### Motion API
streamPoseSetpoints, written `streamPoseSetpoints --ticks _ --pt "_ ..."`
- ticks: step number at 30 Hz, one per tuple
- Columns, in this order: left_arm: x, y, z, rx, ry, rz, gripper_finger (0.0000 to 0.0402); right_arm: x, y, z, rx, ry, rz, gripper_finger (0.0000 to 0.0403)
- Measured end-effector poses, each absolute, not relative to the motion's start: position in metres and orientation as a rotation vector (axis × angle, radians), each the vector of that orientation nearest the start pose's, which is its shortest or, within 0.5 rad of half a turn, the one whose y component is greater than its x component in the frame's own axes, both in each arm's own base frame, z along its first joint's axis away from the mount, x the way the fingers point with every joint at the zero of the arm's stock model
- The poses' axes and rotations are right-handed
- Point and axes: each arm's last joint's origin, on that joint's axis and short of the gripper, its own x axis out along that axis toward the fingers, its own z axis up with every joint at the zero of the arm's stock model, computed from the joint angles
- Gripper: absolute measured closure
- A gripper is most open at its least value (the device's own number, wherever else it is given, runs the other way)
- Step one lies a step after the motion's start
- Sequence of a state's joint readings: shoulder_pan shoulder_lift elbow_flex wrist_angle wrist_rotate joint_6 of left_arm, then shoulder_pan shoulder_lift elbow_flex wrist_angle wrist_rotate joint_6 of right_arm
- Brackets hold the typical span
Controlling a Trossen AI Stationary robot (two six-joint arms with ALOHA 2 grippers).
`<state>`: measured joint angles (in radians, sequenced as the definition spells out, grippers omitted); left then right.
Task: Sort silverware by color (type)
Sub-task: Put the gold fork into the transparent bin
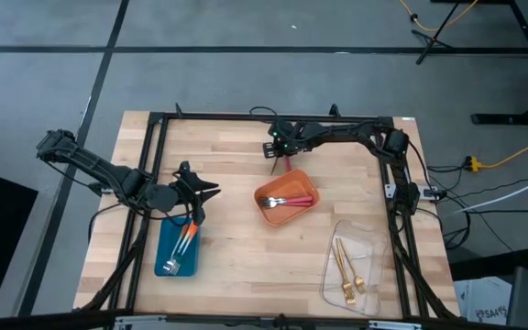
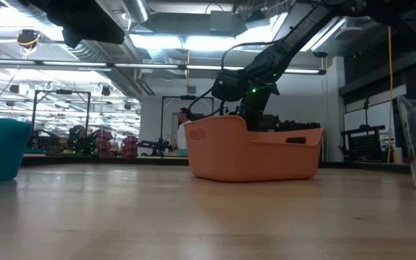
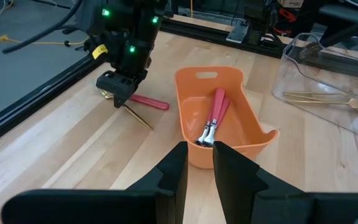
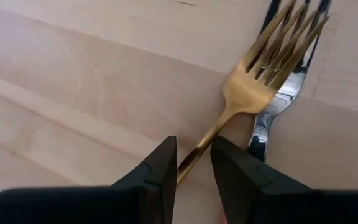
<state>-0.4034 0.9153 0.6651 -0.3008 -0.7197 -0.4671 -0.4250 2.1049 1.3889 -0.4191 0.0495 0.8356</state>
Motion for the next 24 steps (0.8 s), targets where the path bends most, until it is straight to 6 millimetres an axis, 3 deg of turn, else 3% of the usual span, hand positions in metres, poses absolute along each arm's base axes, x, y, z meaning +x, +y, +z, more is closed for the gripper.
streamPoseSetpoints --ticks 18,24 --pt "0.1799 -0.0561 0.2633 -0.158 0.386 0.403 0.0332 0.3844 -0.1683 0.1204 0.897 0.903 -0.910 0.0304" --pt "0.1799 -0.0561 0.2633 -0.158 0.386 0.403 0.0332 0.3838 -0.1680 0.1197 0.898 0.909 -0.910 0.0338"
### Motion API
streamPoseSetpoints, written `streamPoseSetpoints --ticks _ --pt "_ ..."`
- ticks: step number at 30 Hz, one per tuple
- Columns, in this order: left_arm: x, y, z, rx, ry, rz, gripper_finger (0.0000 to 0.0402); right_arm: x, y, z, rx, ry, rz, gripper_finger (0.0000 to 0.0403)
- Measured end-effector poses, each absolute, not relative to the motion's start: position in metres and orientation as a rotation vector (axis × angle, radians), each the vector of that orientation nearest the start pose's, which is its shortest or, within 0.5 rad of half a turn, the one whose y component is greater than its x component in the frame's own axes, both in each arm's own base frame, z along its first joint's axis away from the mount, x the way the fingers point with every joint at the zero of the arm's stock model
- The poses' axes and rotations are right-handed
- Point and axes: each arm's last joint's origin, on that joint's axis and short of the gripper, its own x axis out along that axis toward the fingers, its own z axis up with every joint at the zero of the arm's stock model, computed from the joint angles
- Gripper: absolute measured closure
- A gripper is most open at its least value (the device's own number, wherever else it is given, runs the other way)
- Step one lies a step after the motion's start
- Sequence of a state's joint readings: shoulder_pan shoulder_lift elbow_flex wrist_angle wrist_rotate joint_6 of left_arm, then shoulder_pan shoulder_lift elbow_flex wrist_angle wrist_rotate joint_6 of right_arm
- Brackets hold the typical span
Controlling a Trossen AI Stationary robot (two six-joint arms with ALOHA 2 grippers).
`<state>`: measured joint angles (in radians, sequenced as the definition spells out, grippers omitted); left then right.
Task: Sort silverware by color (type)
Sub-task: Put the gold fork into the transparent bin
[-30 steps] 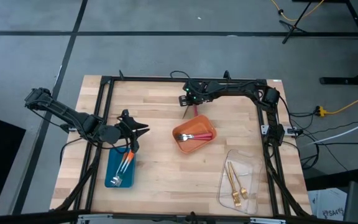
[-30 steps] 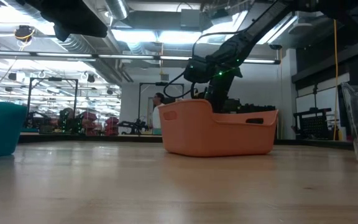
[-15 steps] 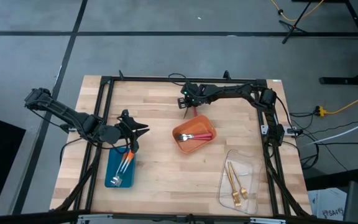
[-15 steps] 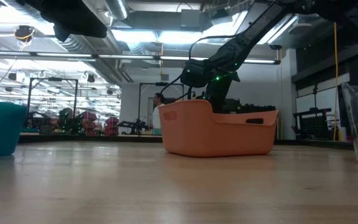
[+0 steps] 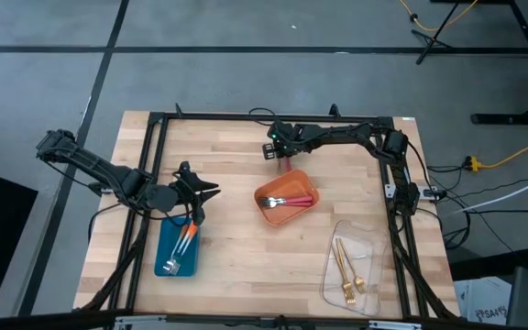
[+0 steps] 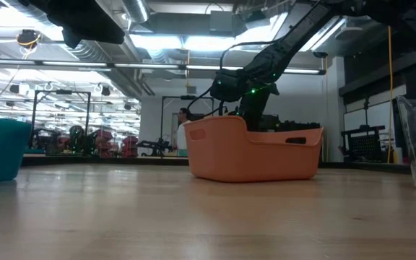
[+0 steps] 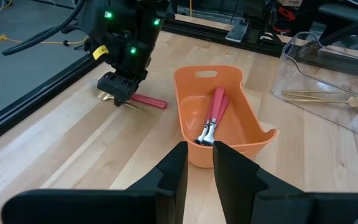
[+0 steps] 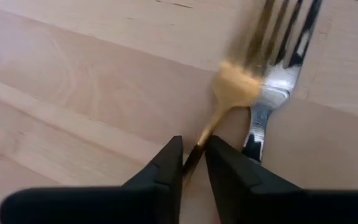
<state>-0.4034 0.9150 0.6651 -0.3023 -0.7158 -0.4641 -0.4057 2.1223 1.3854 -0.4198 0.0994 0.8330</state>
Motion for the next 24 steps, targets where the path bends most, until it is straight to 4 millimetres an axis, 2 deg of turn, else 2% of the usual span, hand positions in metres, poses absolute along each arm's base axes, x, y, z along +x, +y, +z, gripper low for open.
streamPoseSetpoints --ticks 9,19,24 --pt "0.1799 -0.0561 0.2633 -0.156 0.387 0.403 0.0332 0.3841 -0.1682 0.1198 0.900 0.905 -0.907 0.0397" --pt "0.1799 -0.0561 0.2634 -0.157 0.386 0.403 0.0332 0.3845 -0.1682 0.1201 0.875 0.913 -0.889 0.0400" --pt "0.1799 -0.0561 0.2633 -0.162 0.385 0.404 0.0332 0.3842 -0.1682 0.1266 0.857 0.903 -0.873 0.0401"
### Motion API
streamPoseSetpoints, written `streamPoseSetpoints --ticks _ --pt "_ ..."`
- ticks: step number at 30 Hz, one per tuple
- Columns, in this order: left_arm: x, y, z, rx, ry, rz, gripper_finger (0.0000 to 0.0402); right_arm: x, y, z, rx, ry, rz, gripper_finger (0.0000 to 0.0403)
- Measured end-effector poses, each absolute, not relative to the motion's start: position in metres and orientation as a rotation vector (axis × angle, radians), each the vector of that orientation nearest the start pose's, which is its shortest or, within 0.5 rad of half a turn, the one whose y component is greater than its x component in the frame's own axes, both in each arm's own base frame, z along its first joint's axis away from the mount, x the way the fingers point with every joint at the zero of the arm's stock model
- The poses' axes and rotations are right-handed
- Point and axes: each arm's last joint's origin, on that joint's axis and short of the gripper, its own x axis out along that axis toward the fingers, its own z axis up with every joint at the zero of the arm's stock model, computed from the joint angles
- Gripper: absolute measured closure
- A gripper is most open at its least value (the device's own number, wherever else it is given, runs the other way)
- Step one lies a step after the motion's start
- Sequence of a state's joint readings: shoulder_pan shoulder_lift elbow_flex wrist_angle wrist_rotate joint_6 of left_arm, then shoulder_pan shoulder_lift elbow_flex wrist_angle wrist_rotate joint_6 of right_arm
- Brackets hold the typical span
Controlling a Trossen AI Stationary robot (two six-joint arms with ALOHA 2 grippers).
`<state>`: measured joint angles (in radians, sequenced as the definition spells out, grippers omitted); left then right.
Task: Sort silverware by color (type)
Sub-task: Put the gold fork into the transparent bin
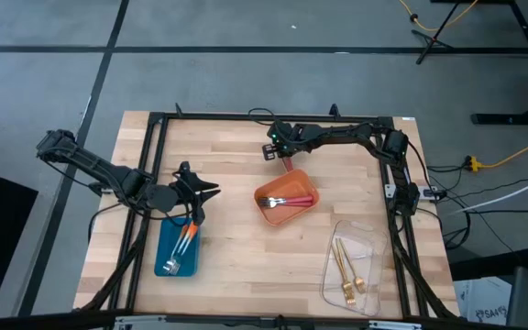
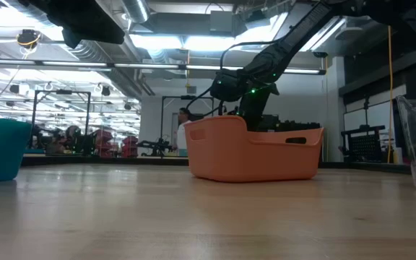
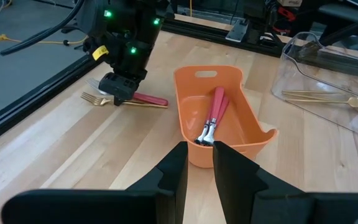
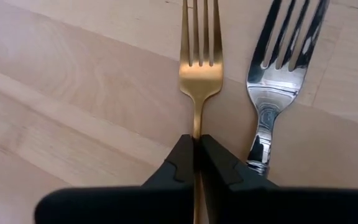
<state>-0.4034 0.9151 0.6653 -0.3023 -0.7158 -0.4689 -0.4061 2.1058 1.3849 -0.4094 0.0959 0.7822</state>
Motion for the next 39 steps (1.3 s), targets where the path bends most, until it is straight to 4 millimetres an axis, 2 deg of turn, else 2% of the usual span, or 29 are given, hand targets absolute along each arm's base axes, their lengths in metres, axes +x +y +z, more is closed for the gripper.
streamPoseSetpoints --ticks 6,13,20,25,28,34,39 --pt "0.180 -0.056 0.263 -0.162 0.385 0.404 0.0332 0.389 -0.170 0.145 0.808 0.883 -0.808 0.0402" --pt "0.180 -0.056 0.263 -0.163 0.385 0.404 0.0332 0.398 -0.171 0.194 0.709 0.795 -0.656 0.0402" --pt "0.180 -0.056 0.263 -0.162 0.386 0.404 0.0332 0.406 -0.161 0.258 0.552 0.686 -0.441 0.0402" --pt "0.180 -0.056 0.263 -0.161 0.388 0.405 0.0332 0.410 -0.133 0.305 0.401 0.635 -0.285 0.0402" --pt "0.180 -0.056 0.263 -0.160 0.388 0.405 0.0332 0.410 -0.109 0.327 0.272 0.673 -0.188 0.0402" --pt "0.180 -0.056 0.263 -0.160 0.388 0.405 0.0332 0.398 -0.055 0.357 0.035 0.854 0.044 0.0402" --pt "0.180 -0.056 0.263 -0.159 0.389 0.405 0.0332 0.389 -0.010 0.368 -0.065 0.947 0.174 0.0402"
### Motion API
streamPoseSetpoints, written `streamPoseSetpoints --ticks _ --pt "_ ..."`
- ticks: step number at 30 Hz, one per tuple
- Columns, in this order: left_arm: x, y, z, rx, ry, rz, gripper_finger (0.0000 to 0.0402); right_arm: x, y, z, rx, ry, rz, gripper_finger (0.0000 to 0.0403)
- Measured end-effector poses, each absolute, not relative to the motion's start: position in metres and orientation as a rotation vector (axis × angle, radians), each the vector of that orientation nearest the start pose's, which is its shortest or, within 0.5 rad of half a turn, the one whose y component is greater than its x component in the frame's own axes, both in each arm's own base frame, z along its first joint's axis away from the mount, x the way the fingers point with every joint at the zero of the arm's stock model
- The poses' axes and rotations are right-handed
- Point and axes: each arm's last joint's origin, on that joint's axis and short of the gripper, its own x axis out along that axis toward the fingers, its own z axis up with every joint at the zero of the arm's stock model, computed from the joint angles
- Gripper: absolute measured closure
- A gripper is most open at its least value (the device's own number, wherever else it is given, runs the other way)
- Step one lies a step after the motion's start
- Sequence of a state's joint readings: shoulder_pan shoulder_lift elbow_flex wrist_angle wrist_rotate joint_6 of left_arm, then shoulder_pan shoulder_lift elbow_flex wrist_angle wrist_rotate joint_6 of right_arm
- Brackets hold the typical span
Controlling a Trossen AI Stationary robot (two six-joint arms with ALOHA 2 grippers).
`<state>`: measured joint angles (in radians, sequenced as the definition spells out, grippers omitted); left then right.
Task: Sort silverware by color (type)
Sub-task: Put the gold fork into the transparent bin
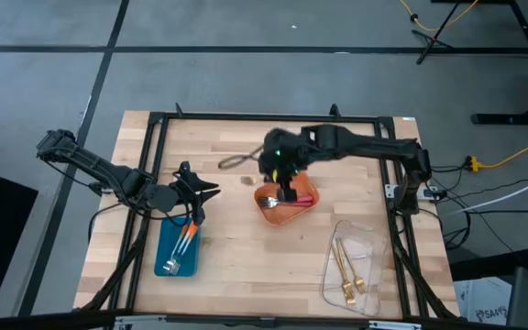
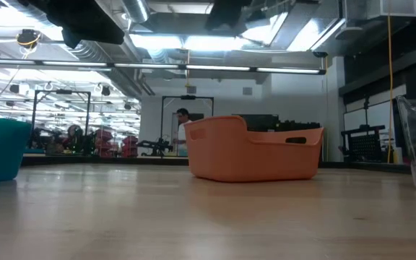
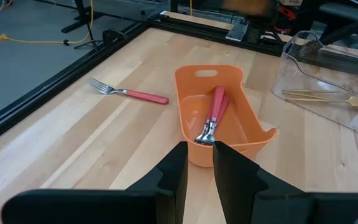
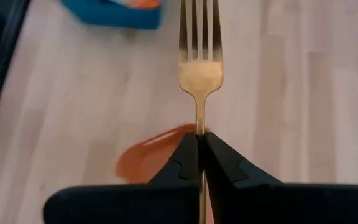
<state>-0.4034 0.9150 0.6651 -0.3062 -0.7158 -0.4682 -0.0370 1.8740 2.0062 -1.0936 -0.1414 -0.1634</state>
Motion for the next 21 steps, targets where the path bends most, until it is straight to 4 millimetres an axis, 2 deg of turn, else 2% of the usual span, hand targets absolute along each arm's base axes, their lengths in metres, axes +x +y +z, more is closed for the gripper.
streamPoseSetpoints --ticks 8,17,21 --pt "0.180 -0.056 0.263 -0.159 0.389 0.405 0.0332 0.378 0.059 0.369 -0.148 1.002 0.348 0.0402" --pt "0.180 -0.056 0.263 -0.158 0.389 0.404 0.0332 0.343 0.126 0.361 -0.254 1.188 0.522 0.0402" --pt "0.180 -0.056 0.263 -0.160 0.389 0.403 0.0332 0.328 0.150 0.359 -0.238 1.254 0.536 0.0402"
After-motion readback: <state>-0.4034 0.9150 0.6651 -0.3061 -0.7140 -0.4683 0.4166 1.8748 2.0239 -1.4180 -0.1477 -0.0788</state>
